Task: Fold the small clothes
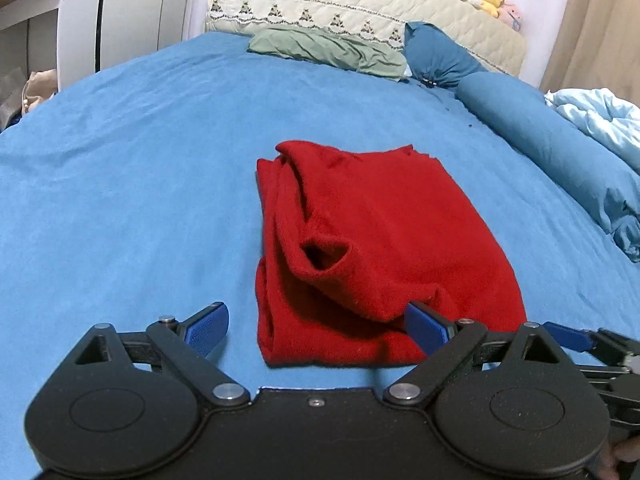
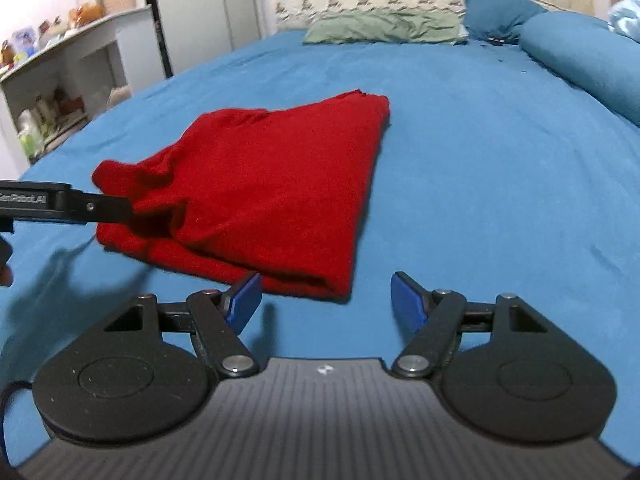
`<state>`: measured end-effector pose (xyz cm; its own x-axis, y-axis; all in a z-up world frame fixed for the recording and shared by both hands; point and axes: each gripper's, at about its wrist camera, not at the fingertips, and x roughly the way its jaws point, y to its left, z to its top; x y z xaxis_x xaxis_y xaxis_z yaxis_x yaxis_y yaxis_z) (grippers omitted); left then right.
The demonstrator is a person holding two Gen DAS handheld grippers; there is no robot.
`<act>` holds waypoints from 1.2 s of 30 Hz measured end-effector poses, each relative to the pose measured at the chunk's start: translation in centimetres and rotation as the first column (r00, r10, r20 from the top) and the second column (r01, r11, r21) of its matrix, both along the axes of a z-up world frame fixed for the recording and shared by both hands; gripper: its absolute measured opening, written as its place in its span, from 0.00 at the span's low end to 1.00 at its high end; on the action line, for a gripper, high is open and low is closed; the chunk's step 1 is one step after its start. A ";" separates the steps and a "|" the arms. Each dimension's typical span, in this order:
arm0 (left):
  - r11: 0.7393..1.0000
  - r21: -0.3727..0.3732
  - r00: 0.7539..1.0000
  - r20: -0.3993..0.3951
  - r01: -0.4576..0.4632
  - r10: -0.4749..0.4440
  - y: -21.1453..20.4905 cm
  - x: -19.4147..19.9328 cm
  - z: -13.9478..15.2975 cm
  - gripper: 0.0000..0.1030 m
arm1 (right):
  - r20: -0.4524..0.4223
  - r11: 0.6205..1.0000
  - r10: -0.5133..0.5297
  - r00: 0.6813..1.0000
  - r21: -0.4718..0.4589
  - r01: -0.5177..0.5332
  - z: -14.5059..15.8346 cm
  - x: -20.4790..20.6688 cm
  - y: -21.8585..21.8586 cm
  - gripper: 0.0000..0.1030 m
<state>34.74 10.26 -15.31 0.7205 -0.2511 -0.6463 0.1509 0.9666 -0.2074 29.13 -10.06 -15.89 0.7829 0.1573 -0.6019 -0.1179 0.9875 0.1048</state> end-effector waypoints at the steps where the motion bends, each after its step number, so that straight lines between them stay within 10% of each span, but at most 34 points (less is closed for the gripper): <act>1: 1.000 -0.002 1.000 0.004 -0.001 0.001 -0.1 0.0 0.1 0.94 | 0.008 1.000 -0.013 1.000 0.005 0.013 -0.4 0.2 0.5 0.84; 13: 1.000 -0.013 0.999 0.034 -0.006 0.007 -0.4 1.7 0.5 0.94 | -0.001 0.991 -0.135 0.991 -0.022 0.135 -1.6 2.5 0.4 0.83; 20: 0.988 0.140 0.996 -0.051 -0.067 0.075 1.7 2.5 -1.7 0.94 | 0.086 0.976 -0.198 0.976 -0.079 0.205 -0.1 2.5 -0.8 0.71; 29: 0.987 0.153 0.994 -0.088 -0.046 0.060 2.6 1.5 -2.5 0.95 | -0.006 0.989 -0.094 0.996 -0.114 0.093 -1.7 3.3 -2.9 0.74; 36: 0.995 0.090 0.998 -0.041 -0.043 0.047 2.4 -0.2 2.9 1.00 | -0.009 0.999 0.047 0.999 -0.022 -0.047 2.8 1.8 -4.7 0.76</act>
<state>34.54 12.68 -12.39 0.7010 -0.1592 -0.6951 0.0999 0.9871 -0.1253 30.94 -14.80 -13.11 0.7701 0.1802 -0.6120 -0.1634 0.9830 0.0837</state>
